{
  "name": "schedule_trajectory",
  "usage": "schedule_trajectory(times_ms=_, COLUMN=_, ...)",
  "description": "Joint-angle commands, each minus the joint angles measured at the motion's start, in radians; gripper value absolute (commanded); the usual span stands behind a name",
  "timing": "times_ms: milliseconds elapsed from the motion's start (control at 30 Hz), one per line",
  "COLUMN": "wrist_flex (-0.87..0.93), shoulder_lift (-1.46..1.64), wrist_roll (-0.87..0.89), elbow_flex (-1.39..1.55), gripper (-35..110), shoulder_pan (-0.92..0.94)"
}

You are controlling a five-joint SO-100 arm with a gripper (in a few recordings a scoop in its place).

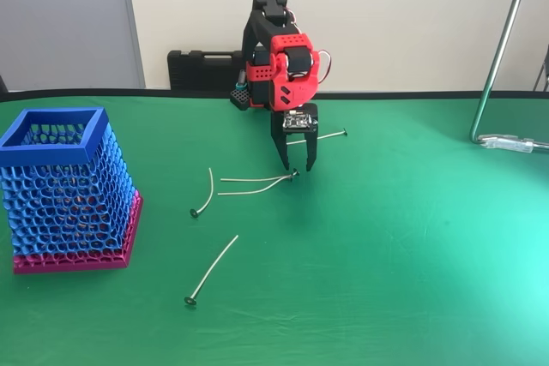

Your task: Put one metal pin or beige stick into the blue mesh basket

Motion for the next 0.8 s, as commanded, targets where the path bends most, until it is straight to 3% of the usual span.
schedule_trajectory(times_ms=0, wrist_flex=0.005, shoulder_lift=0.005, wrist_roll=0.0, elbow_flex=-0.043, gripper=21, shoulder_pan=-0.003)
schedule_trajectory(times_ms=767, wrist_flex=0.028, shoulder_lift=-0.048, wrist_roll=0.0, elbow_flex=-0.077, gripper=20, shoulder_pan=0.006)
